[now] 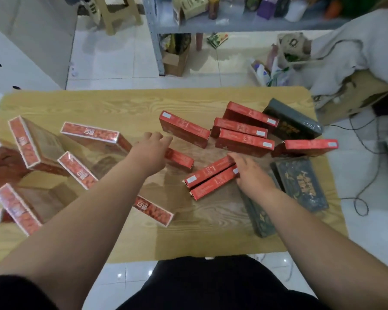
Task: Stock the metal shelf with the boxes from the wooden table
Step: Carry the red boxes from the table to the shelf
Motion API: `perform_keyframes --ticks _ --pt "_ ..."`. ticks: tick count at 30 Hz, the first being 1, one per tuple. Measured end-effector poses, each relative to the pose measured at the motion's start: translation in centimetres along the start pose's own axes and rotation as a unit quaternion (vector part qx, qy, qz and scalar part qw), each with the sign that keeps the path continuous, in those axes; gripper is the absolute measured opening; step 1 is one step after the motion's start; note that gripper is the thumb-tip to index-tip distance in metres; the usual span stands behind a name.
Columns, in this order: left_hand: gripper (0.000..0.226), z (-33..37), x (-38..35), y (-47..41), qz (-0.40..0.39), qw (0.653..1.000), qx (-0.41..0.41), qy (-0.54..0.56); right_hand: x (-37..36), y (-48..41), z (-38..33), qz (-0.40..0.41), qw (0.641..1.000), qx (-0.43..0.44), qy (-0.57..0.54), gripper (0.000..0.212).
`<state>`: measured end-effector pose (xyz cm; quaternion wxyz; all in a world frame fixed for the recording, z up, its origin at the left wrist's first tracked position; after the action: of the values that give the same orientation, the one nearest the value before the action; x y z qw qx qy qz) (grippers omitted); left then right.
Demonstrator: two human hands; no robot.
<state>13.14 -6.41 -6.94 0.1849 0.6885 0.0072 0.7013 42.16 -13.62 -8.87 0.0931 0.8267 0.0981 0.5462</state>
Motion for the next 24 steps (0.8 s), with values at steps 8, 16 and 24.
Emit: perform_keyframes --ticks 8,16,24 --pt "0.029 -1.6 -3.2 -2.6 -0.033 0.998 -0.031 -0.05 -0.2 0.5 1.9 0.051 0.996 -0.053 -0.055 0.042" --pt "0.042 -1.1 2.2 1.8 0.009 0.992 0.048 0.117 1.4 0.8 4.9 0.002 0.926 -0.165 -0.339 0.039" --pt "0.049 2.4 8.2 10.4 0.124 0.928 0.213 0.279 3.6 0.7 6.2 -0.03 0.788 -0.199 -0.581 0.023"
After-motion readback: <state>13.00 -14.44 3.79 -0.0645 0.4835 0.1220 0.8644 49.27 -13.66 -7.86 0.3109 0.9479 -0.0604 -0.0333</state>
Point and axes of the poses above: each hand's wrist, its own y-axis away from the middle knuckle, its own x-axis out of the back of the hand, z = x × y, the point moved 3 cm from there along -y, towards the middle knuckle, and after that the axes turned 12 degrees about z, right-handed, at the moved point
